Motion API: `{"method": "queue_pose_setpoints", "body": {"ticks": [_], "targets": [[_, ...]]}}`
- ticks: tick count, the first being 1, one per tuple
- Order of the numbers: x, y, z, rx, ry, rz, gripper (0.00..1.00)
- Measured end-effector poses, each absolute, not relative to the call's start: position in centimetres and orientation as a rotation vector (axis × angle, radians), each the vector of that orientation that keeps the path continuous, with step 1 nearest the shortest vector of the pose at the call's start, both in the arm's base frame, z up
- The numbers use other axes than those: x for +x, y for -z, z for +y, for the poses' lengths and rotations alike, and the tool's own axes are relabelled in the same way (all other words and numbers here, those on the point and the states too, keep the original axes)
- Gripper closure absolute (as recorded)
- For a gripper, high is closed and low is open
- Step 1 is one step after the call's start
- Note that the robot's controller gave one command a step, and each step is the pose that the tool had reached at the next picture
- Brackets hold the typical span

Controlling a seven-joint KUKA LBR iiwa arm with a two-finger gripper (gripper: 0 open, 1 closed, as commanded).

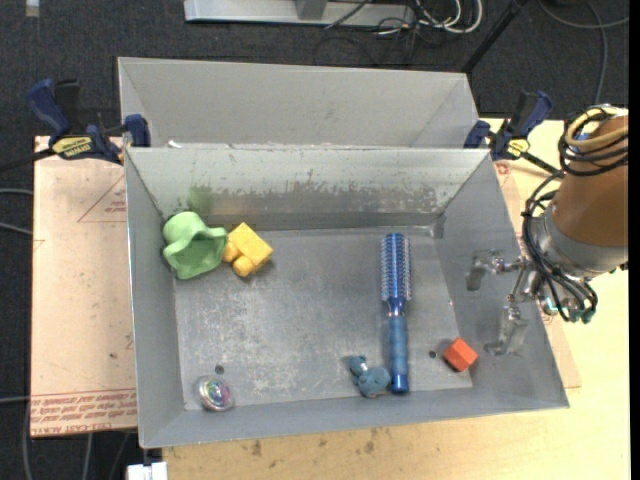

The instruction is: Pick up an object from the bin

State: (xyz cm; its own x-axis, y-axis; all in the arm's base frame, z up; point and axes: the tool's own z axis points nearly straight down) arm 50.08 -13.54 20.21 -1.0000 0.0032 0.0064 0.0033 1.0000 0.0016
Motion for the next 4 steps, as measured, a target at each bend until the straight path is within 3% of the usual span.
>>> {"method": "queue_pose_setpoints", "body": {"ticks": [1, 2, 3, 4], "targets": [[49.5, -9.2, -15.0, 1.01, 0.011, -2.974, 0.0], [49.6, -6.9, -13.7, 1.061, 0.012, -2.958, 0.0], [51.7, -10.7, -15.3, 1.019, -0.002, -2.979, 0.0], [50.1, -7.1, -13.0, 1.597, 0.037, -2.716, 0.0]]}}
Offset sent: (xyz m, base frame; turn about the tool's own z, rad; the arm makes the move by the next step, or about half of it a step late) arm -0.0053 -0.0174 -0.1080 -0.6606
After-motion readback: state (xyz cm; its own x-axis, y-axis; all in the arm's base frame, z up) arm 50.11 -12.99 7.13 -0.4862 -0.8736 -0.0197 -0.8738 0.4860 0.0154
